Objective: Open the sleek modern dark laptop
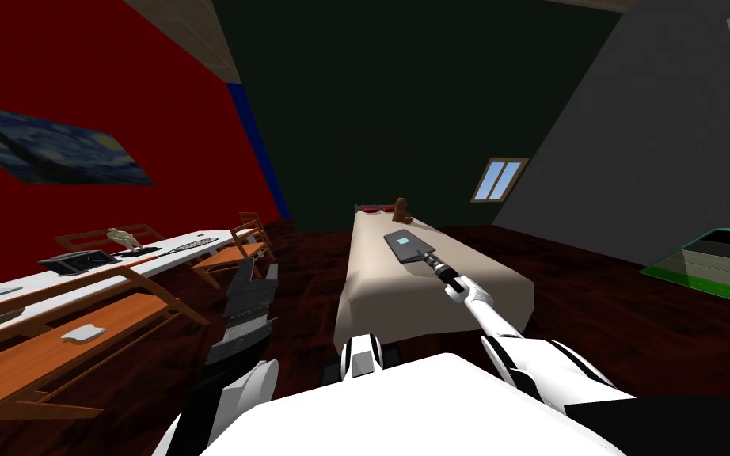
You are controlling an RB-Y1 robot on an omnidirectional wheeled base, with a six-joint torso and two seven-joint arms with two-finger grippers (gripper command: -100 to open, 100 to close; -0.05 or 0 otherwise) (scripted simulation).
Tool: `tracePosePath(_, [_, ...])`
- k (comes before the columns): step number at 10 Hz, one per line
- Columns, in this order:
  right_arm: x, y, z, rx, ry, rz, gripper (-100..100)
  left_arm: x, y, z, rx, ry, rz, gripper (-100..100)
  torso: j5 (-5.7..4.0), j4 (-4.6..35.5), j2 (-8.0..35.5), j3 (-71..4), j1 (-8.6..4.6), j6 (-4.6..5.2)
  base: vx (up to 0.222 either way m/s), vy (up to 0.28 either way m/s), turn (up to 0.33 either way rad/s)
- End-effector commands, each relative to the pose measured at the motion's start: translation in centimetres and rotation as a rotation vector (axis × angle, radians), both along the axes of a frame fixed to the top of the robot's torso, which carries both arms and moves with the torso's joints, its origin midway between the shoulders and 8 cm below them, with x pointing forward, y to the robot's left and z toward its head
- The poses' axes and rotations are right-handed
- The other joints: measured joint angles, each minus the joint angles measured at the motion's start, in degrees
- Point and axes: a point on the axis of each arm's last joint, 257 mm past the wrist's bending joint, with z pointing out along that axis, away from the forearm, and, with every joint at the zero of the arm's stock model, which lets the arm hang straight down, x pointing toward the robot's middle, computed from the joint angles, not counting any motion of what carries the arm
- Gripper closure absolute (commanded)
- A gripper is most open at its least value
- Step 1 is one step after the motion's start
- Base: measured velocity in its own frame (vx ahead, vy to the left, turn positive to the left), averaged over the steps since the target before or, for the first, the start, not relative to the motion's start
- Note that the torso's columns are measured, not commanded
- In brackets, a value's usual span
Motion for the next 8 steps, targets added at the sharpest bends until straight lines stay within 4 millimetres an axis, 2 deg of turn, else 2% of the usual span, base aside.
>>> tracePosePath(1, [-0.3, -0.8, -0.2, 0.004, 0.011, 0.008, -100, 0.0, 0.0, 0.0, 0.0, 0.0, 0.0, 0, -0.02, -0.02, 0.02, 0.02, -0.02, -0.02, 0.027, 0.049, -0.009])
tracePosePath(2, [0.2, -1.3, 1.4, -0.003, -0.006, 0.038, -100, 0.0, 0.0, 0.0, 0.0, 0.0, 0.0, 0, -0.09, -0.03, 0.03, 0.02, -0.19, -0.04, 0.03, 0.069, -0.179])
tracePosePath(3, [-0.2, -1.7, 0.5, 0.004, 0.012, 0.026, -100, 0.0, 0.0, 0.0, 0.0, 0.0, 0.0, 0, 0.0, 0.04, 0.05, 0.03, -0.1, 0.08, 0.042, 0.071, -0.095])
tracePosePath(4, [0.3, -2.2, 2.4, -0.006, -0.01, 0.053, -100, 0.0, 0.0, 0.0, 0.0, 0.0, 0.0, 0, -0.01, 0.01, 0.04, 0.04, -0.02, -0.02, 0.069, 0.104, -0.152])
tracePosePath(6, [-0.2, -2.8, 1.3, 0.004, 0.012, 0.041, -100, 0.0, 0.0, 0.0, 0.0, 0.0, 0.0, 0, 0.06, 0.04, 0.07, 0.04, 0.08, -0.07, 0.027, 0.069, -0.035])
tracePosePath(7, [0.1, -3.4, 3.2, -0.006, -0.01, 0.067, -100, 0.0, 0.0, 0.0, 0.0, 0.0, 0.0, 0, -0.04, 0.03, 0.14, 0.09, -0.1, -0.06, 0.04, 0.079, -0.15])
tracePosePath(8, [-0.4, -4.0, 2.2, 0.003, 0.01, 0.051, -100, 0.0, 0.0, 0.0, 0.0, 0.0, 0.0, 0, 0.0, 0.02, 0.04, 0.03, -0.04, 0.07, 0.04, 0.086, -0.095])
